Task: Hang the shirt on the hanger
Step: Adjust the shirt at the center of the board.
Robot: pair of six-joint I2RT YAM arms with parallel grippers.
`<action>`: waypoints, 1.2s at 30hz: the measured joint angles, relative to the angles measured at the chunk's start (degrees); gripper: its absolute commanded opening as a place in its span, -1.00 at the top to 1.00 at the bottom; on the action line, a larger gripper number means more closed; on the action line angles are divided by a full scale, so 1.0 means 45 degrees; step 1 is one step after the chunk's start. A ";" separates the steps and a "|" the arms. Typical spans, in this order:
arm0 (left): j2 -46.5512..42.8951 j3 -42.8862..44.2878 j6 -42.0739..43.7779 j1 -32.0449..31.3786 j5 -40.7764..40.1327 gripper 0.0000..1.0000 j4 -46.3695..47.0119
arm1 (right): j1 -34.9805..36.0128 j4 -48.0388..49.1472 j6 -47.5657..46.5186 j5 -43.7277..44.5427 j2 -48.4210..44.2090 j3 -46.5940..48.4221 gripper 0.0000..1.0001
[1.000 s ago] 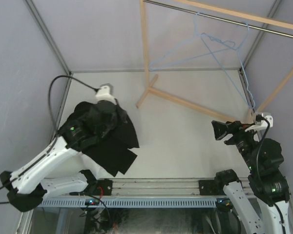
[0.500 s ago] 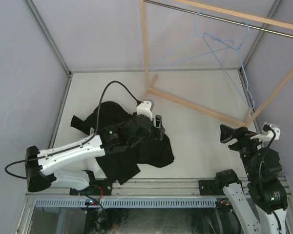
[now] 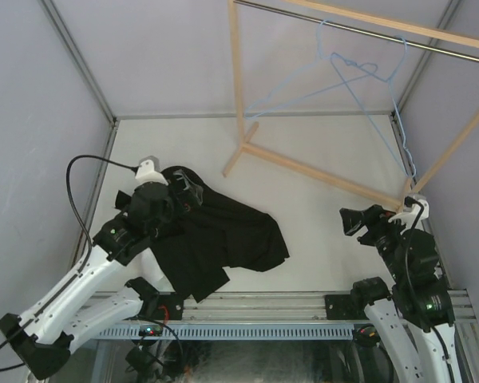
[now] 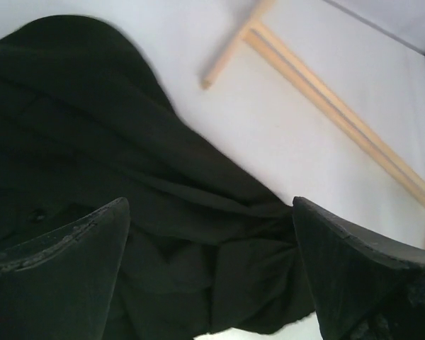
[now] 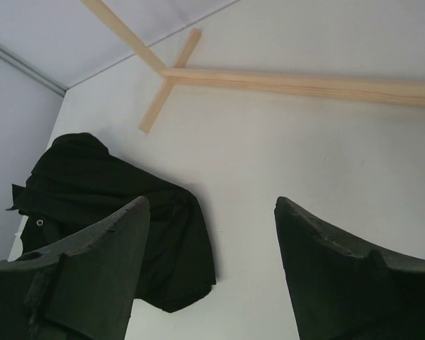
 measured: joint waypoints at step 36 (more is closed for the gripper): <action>0.4469 -0.1953 0.0330 0.3313 0.2118 0.99 0.1875 | 0.0000 0.0393 0.0457 -0.1209 0.0214 -0.1141 -0.38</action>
